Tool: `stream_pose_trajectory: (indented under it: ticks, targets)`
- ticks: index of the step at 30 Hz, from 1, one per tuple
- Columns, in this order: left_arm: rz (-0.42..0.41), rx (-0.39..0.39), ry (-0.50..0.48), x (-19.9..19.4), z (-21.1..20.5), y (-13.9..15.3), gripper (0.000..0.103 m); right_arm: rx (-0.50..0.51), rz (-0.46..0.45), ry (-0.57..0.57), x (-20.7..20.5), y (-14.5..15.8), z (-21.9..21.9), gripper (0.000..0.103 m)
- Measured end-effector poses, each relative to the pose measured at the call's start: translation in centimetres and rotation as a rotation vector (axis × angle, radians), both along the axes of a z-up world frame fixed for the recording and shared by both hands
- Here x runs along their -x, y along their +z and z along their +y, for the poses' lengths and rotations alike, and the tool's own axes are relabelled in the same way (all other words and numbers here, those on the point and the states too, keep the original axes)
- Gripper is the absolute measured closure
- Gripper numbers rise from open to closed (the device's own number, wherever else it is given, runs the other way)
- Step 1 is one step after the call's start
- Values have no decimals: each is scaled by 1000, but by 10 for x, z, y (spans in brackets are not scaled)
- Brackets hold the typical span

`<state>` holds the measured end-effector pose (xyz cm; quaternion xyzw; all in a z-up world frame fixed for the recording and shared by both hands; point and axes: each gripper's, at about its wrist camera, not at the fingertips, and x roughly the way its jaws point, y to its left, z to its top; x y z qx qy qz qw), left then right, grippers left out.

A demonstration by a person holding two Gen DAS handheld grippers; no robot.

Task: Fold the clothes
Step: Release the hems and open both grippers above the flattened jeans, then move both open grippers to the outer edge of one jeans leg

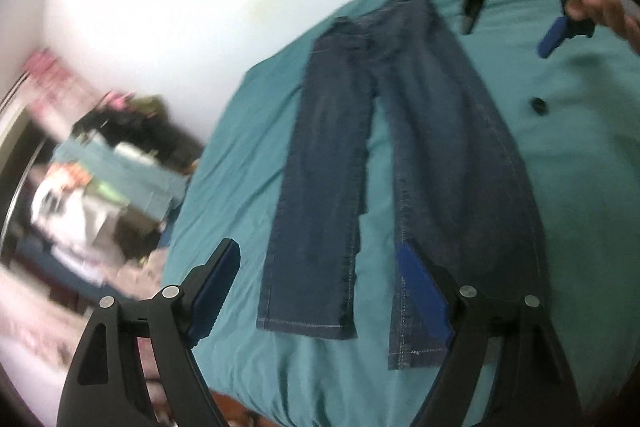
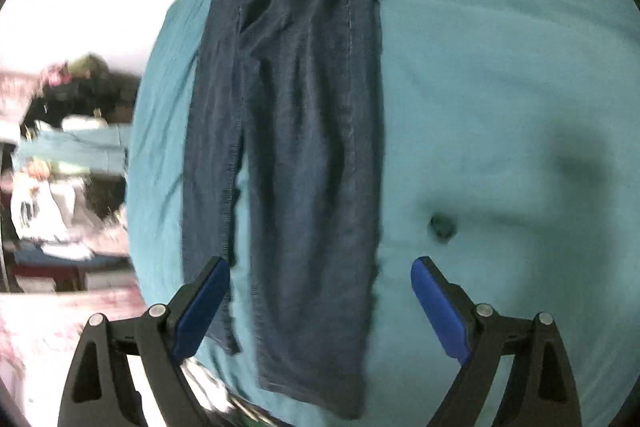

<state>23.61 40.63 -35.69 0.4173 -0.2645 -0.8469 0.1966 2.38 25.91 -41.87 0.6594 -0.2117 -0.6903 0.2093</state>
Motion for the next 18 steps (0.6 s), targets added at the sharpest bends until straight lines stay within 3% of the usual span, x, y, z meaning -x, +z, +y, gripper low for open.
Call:
stream_pose_trajectory:
  ticks: [3, 6, 8, 12, 18]
  targets:
    - [11, -30, -6, -2, 10, -19, 20, -57, 53, 52, 31, -2, 12, 11]
    - [-14, 142, -54, -20, 43, -63, 20, -60, 138, 101, 74, -14, 14, 11]
    - [-49, 211, -29, -17, 56, -81, 20, -21, 175, 145, 95, -25, 10, 11]
    - [-66, 270, 146, 11, 75, -109, 20, 94, 240, 292, 138, -49, -5, 11]
    - [-120, 397, 385, 54, 102, -125, 20, 257, 197, 515, 175, -78, -23, 11]
